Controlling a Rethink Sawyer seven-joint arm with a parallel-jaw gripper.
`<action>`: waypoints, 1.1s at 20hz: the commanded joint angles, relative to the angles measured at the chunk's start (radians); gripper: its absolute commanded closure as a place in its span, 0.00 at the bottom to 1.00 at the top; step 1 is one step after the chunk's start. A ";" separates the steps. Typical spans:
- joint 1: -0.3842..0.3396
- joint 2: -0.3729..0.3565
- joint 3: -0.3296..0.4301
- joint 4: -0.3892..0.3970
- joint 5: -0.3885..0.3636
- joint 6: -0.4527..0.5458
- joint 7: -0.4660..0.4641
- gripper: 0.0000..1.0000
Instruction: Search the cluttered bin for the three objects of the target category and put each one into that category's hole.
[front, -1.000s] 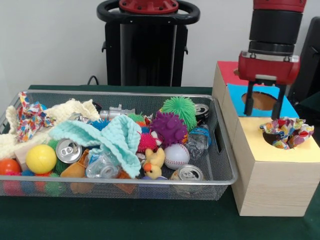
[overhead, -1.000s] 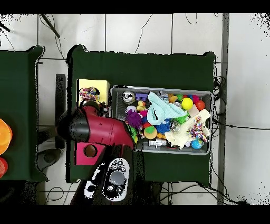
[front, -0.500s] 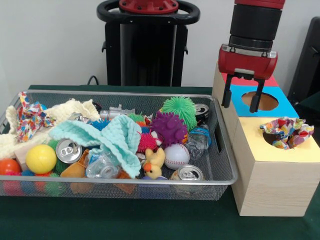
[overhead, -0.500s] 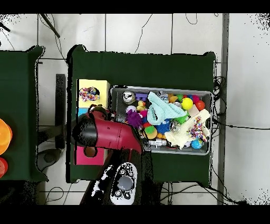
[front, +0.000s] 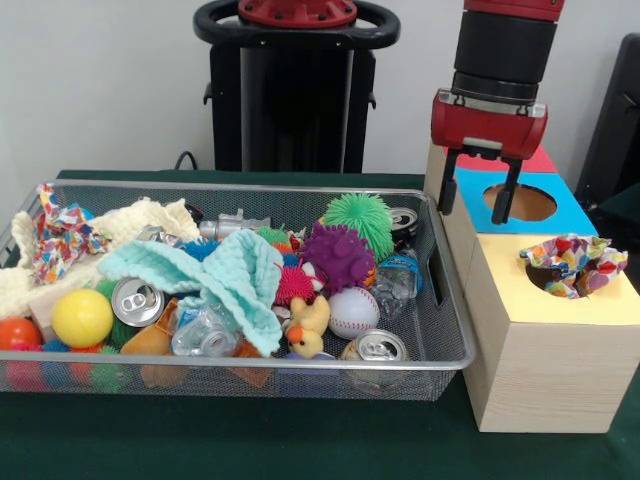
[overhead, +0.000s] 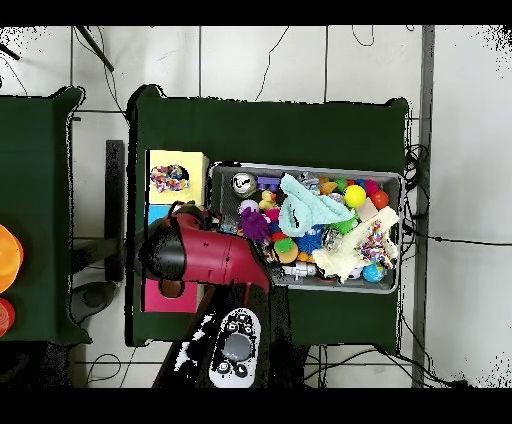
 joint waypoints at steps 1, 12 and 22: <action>-0.002 -0.008 0.011 0.042 -0.039 0.101 0.113 0.00; 0.047 -0.074 -0.031 0.032 -0.022 0.188 0.142 1.00; 0.075 -0.064 -0.053 -0.012 -0.024 0.228 0.147 1.00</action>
